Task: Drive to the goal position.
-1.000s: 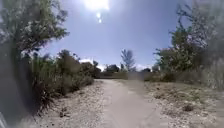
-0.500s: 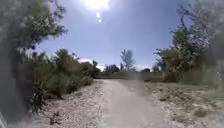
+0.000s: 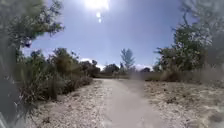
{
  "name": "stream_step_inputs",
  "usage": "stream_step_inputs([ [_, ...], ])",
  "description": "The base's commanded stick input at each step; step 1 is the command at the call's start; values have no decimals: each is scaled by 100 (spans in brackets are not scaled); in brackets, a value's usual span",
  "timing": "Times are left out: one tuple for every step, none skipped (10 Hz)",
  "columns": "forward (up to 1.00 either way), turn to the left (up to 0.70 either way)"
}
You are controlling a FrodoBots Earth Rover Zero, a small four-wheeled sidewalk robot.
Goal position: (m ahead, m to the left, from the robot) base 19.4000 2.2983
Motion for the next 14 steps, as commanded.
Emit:
stream_step_inputs([
  [45,0],
  [45,0],
  [45,0],
  [45,0],
  [45,0],
  [45,0],
  [45,0],
  [45,0],
  [45,0],
  [45,0],
  [45,0],
  [45,0],
  [45,0],
  [45,0],
])
